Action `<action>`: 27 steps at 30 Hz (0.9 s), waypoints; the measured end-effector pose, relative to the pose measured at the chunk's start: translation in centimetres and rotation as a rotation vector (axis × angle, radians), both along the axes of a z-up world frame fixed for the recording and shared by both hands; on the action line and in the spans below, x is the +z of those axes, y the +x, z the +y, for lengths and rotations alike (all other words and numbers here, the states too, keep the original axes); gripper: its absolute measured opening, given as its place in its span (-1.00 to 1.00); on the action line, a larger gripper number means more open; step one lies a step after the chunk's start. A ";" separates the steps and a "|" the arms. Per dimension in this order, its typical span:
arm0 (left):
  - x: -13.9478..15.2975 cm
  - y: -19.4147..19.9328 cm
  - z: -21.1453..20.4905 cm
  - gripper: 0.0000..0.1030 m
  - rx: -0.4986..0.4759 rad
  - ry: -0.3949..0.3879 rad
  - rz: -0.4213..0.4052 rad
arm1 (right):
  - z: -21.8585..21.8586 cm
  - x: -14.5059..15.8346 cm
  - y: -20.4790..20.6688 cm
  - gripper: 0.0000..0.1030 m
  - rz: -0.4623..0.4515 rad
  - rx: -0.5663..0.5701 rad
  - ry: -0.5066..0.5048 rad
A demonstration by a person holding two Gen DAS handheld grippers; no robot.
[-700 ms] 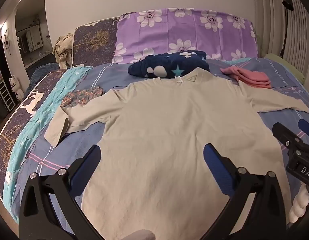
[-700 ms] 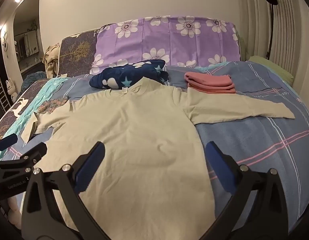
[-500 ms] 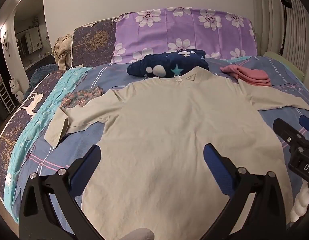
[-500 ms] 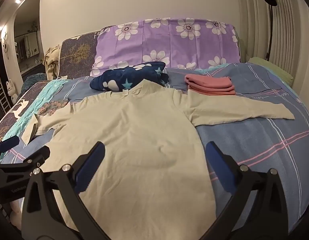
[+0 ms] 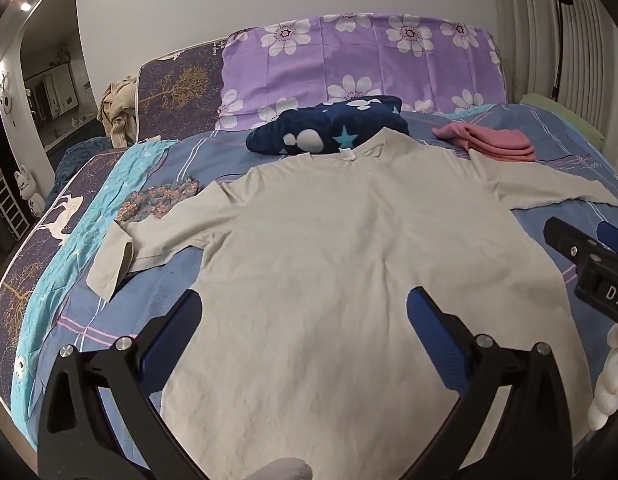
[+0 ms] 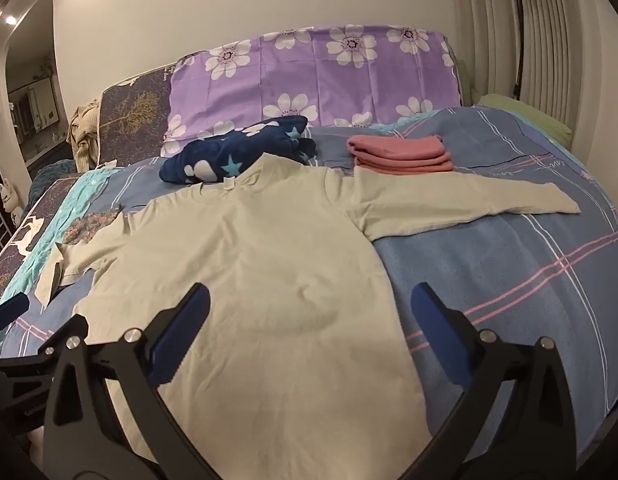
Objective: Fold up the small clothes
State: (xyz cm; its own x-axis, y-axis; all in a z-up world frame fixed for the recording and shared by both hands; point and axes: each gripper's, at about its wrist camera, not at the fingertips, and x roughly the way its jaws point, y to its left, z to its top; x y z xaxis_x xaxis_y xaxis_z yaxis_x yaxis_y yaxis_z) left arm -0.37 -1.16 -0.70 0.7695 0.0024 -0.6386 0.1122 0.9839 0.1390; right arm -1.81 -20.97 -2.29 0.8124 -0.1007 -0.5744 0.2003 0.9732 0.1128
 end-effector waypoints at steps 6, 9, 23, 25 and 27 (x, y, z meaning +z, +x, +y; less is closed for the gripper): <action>-0.9 -0.5 0.0 0.97 -0.079 -0.039 -0.028 | 0.3 -0.6 0.6 0.95 0.036 -0.015 -0.046; -1.5 -0.7 0.5 0.97 -0.074 -0.066 -0.040 | 0.0 -0.8 0.8 0.95 0.050 -0.017 -0.031; -1.9 0.1 2.5 0.97 -0.052 -0.133 -0.022 | 0.4 -0.6 0.7 0.94 0.041 -0.003 -0.034; -2.1 0.4 2.9 0.97 -0.041 -0.133 -0.011 | 0.3 -0.6 0.8 0.94 0.043 -0.004 -0.035; -2.4 0.6 3.3 0.97 -0.038 -0.141 0.004 | 0.3 -0.6 0.8 0.94 0.042 -0.005 -0.033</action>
